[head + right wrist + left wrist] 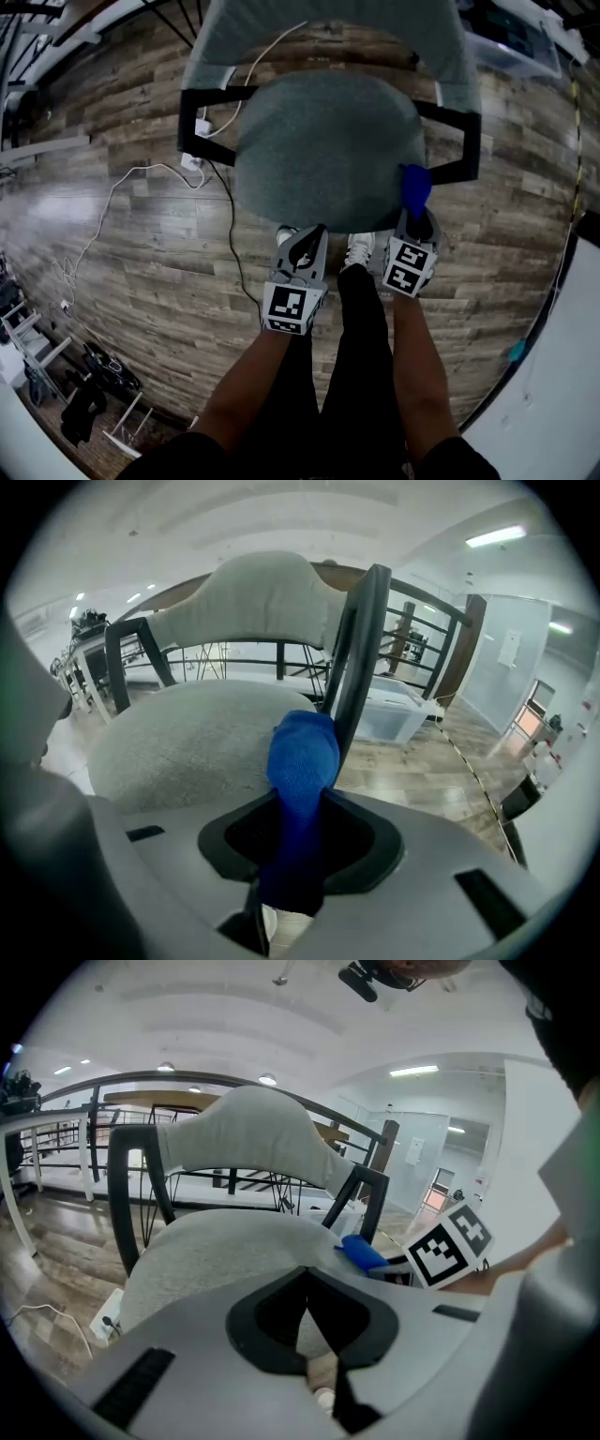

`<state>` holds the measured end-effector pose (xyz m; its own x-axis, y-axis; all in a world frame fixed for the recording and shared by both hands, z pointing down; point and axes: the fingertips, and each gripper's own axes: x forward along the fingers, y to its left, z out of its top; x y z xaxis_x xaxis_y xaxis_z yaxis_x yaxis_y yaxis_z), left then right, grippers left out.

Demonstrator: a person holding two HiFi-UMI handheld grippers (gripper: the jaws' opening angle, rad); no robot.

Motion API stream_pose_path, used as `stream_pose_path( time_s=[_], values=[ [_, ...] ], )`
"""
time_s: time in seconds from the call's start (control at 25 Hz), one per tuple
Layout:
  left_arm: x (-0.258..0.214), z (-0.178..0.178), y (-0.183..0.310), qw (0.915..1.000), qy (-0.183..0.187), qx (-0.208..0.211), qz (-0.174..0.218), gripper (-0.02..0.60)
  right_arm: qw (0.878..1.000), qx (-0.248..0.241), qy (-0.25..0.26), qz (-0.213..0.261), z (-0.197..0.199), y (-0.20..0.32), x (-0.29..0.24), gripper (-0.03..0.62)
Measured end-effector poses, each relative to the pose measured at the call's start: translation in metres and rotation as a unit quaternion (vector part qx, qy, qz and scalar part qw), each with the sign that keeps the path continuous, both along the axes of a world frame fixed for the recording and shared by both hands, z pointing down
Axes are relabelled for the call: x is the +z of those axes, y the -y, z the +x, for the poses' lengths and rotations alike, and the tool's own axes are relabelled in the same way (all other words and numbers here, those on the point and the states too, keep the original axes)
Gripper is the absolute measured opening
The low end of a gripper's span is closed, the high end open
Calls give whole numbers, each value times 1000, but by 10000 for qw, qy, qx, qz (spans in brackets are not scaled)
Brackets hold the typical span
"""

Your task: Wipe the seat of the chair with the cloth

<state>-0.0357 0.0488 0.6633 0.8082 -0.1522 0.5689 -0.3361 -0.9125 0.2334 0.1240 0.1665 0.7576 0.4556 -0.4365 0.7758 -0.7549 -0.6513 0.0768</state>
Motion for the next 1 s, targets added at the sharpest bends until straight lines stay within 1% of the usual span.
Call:
stream_pose_path(
  time_s=[0.04, 0.12, 0.28, 0.4, 0.48, 0.56, 0.68, 0.8, 0.88, 1.0],
  values=[
    [-5, -1, 1, 10000, -17, -30, -7, 2, 10000, -61, 0, 10, -2, -2, -5, 120],
    [-17, -4, 4, 10000, -52, -80, -8, 2, 9996, -199, -54, 190, -7, -4, -26, 120],
    [-52, -4, 17, 9998, -117, -101, 89, 2, 9978, -324, -192, 549, -17, -1, -86, 120],
    [-88, -8, 26, 9997, -171, -163, 94, 2, 9960, -425, -233, 754, -30, 6, -137, 120],
    [-117, -15, 25, 9997, -177, -180, 24, 2, 9949, -556, -202, 823, -45, 7, -172, 120],
    [-148, -15, 30, 9994, -251, -221, -35, 2, 9934, -694, -212, 887, -52, 13, -208, 120],
    [-197, 6, 59, 9977, -607, -238, 167, 2, 9881, -909, -404, 1176, -41, 48, -255, 120],
    [-248, 14, 70, 9951, -912, -205, 333, 2, 9823, -1080, -501, 1446, -45, 66, -305, 120],
    [-277, 14, 74, 9935, -1025, -151, 461, 2, 9779, -1182, -533, 1637, -51, 74, -335, 120],
    [-313, 5, 76, 9920, -1050, -39, 694, 2, 9701, -1376, -646, 1890, -66, 83, -376, 120]
  ],
)
